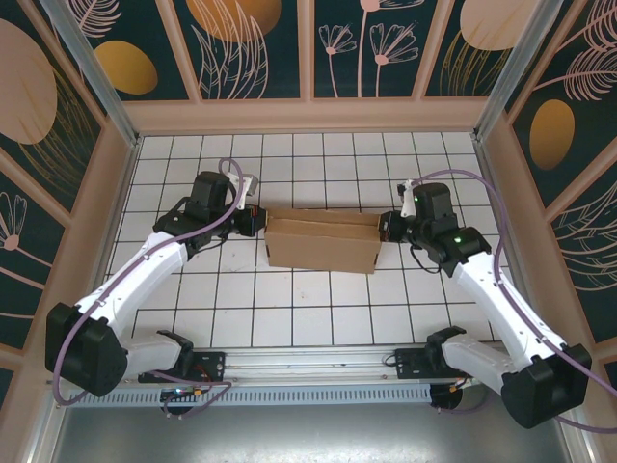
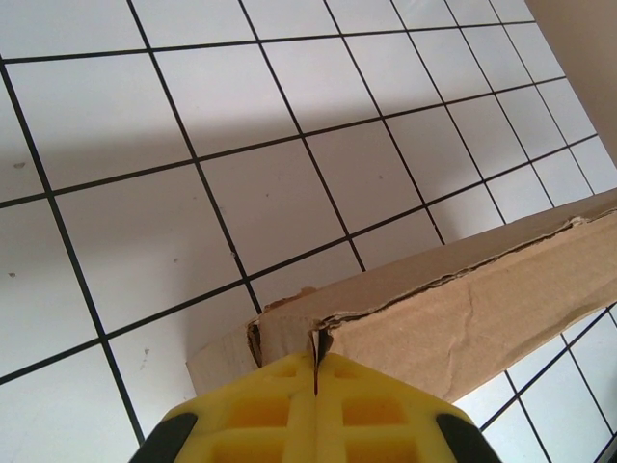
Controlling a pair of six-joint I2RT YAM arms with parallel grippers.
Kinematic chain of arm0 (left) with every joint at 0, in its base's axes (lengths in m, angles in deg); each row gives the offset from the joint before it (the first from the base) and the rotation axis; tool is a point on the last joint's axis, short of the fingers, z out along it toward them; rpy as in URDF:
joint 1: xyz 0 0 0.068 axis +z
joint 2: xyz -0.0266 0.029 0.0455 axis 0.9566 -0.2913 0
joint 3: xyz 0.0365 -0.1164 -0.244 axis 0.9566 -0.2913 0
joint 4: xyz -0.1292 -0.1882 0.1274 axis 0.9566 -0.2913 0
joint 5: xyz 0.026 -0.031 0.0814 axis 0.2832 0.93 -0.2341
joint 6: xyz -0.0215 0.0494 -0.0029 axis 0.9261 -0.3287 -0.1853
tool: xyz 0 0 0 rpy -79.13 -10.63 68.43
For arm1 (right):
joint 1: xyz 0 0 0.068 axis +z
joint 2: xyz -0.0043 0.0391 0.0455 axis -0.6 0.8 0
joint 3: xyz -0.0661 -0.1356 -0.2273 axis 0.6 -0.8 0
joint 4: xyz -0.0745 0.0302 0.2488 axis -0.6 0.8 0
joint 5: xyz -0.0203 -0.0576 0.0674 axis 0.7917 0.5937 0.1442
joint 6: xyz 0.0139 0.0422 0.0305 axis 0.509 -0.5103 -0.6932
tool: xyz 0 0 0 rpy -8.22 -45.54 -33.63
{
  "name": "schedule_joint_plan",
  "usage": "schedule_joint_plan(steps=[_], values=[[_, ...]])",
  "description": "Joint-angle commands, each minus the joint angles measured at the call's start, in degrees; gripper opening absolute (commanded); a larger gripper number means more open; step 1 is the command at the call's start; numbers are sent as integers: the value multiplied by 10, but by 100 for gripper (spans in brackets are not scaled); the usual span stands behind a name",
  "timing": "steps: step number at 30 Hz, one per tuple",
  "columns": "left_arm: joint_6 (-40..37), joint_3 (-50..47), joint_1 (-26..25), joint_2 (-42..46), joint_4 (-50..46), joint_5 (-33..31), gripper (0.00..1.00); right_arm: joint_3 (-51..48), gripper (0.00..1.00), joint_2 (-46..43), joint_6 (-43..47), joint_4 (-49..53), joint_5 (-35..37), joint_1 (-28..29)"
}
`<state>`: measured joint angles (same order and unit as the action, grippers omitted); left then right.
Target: Fold the paper box
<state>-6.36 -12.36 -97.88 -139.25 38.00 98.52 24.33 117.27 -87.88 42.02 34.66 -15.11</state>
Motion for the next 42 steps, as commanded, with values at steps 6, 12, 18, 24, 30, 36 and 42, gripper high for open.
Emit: schedule_joint_plan(steps=[6, 12, 18, 24, 30, 36, 42], values=[[-3, 12, -7, 2, -32, 3, 0, -34, 0, -12, 16, -11, 4, 7], [6, 22, -7, 5, -31, 4, 0, -75, 0, -34, -43, -65, -10, 8], [27, 30, -7, -4, -26, 11, 0, -87, 0, -36, -42, -67, -7, 7], [55, 56, -6, -14, -32, 23, 0, -91, 0, -34, -47, -73, -10, 12], [82, 76, -7, -16, -37, 49, 0, -82, 0, -37, -41, -69, 2, 24], [83, 61, -7, -13, -36, 45, 0, -76, 0, -40, -35, -68, 16, 31], [101, 48, -7, -9, -15, 75, 0, -82, 0, -42, -29, -68, 28, 39]])
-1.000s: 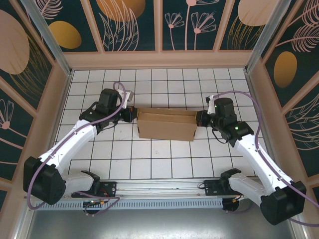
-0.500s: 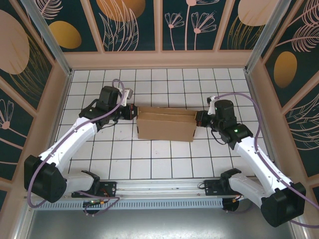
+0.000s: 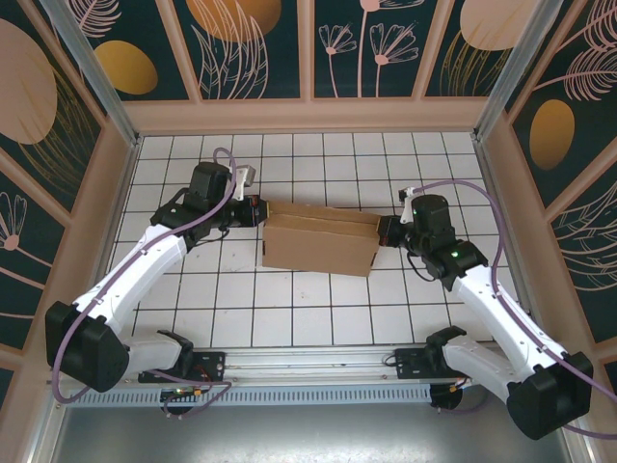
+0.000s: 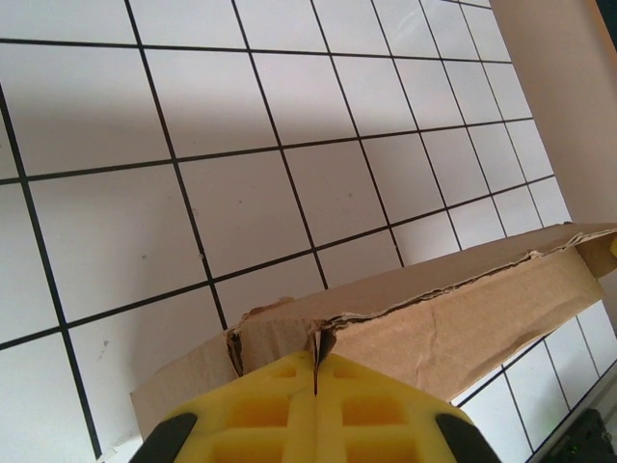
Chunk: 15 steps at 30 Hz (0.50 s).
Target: Fold the paper box
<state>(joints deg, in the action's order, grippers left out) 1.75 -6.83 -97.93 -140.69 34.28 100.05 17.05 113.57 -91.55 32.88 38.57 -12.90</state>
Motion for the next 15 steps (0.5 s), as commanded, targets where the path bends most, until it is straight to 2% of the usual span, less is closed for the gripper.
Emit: schedule_joint_plan(steps=[1, 9, 15], values=[[22, -6, -6, 8, 24, 63, 0, -9, 0, -5, 10, 23, -7, 20], [10, -10, -6, 21, -2, 65, 0, 6, 0, -35, 31, 23, 41, 42], [-25, -16, -6, 29, -59, 30, 0, 17, 0, -59, 48, 10, 45, 52]])
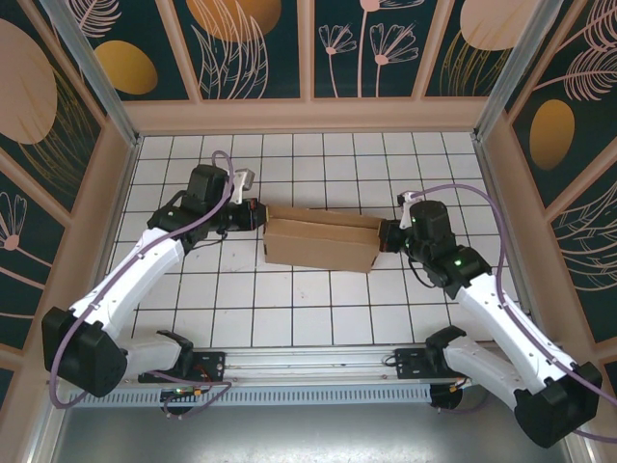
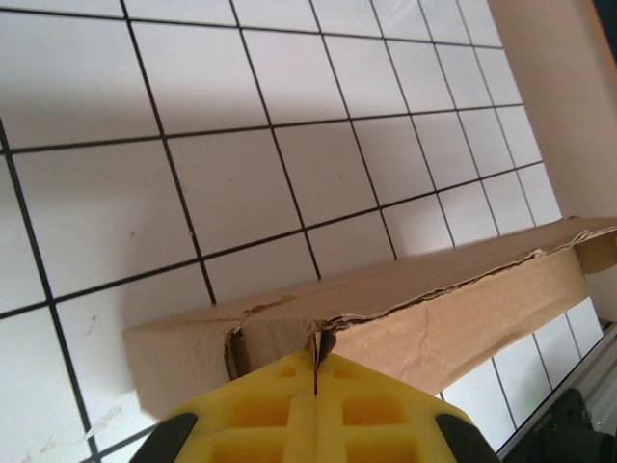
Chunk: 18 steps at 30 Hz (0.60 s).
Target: Fold the paper box
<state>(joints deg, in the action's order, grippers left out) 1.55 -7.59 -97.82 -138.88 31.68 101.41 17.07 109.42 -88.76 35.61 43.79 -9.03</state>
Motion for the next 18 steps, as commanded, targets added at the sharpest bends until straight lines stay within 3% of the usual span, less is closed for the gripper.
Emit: schedule_joint_plan(steps=[1, 18], values=[[-24, -7, -7, 12, -38, 16, 0, 15, 0, -19, 22, -18, -6, 14], [-14, -47, -7, -5, 20, -4, 0, -14, 0, -16, 21, -27, -2, 20]])
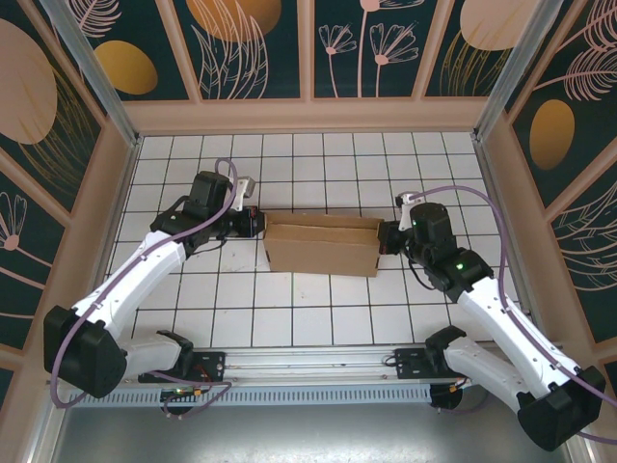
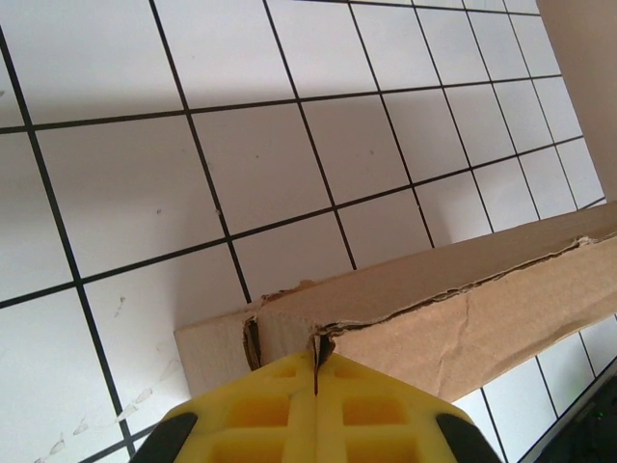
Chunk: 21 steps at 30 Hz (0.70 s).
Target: Fold the paper box
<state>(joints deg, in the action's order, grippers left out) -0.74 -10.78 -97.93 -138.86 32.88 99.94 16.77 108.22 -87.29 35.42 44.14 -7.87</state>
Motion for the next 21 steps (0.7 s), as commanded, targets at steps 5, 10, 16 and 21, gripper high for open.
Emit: schedule_joint_plan(steps=[5, 10, 16, 21], values=[[15, -15, -6, 0, 8, 10, 0, -18, 0, -6, 6, -30, -3, 9], [8, -41, -6, 4, 10, -15, 0, -19, 0, -7, 6, -34, 0, 9], [17, -87, -6, 21, 29, -15, 0, -22, 0, -10, 6, -29, 8, 9], [19, -107, -6, 28, 36, -23, 0, -29, 0, -10, 0, -36, 7, 10]])
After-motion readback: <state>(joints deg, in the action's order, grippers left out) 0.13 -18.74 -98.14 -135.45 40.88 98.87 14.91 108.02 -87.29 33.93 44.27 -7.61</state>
